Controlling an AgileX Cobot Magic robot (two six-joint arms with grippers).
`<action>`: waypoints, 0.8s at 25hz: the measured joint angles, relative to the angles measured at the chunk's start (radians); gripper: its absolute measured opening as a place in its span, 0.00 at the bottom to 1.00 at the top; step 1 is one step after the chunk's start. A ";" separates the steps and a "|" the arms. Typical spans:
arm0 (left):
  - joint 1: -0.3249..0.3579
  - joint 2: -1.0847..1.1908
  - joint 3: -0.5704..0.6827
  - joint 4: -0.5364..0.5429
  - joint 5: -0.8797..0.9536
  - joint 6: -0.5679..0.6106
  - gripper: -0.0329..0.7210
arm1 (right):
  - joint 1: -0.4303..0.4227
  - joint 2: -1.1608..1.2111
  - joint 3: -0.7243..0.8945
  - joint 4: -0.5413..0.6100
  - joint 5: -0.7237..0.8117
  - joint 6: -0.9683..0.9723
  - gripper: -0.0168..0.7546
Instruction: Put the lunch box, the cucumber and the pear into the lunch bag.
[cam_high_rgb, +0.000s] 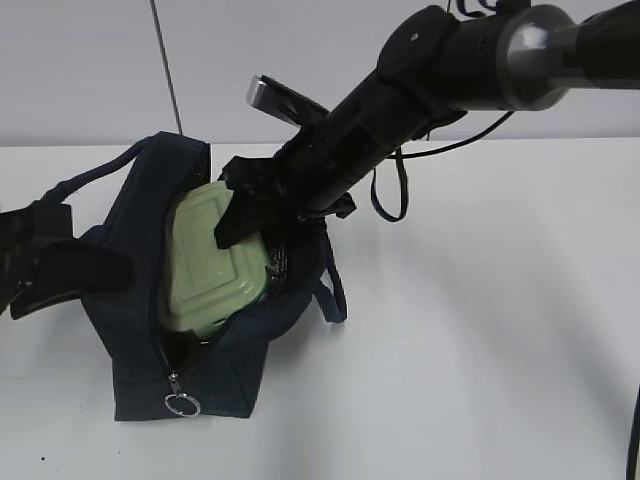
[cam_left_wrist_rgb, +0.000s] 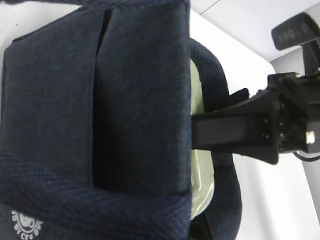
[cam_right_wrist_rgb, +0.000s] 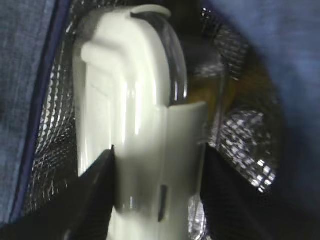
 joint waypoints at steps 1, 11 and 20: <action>0.000 0.000 0.000 0.000 -0.001 0.000 0.02 | 0.011 0.002 -0.002 0.011 -0.009 -0.006 0.55; 0.000 0.001 0.000 0.002 0.001 0.000 0.02 | 0.005 0.005 -0.107 0.088 0.031 -0.041 0.68; 0.000 0.001 0.000 0.002 0.002 0.000 0.02 | -0.007 0.005 -0.385 -0.238 0.263 0.135 0.68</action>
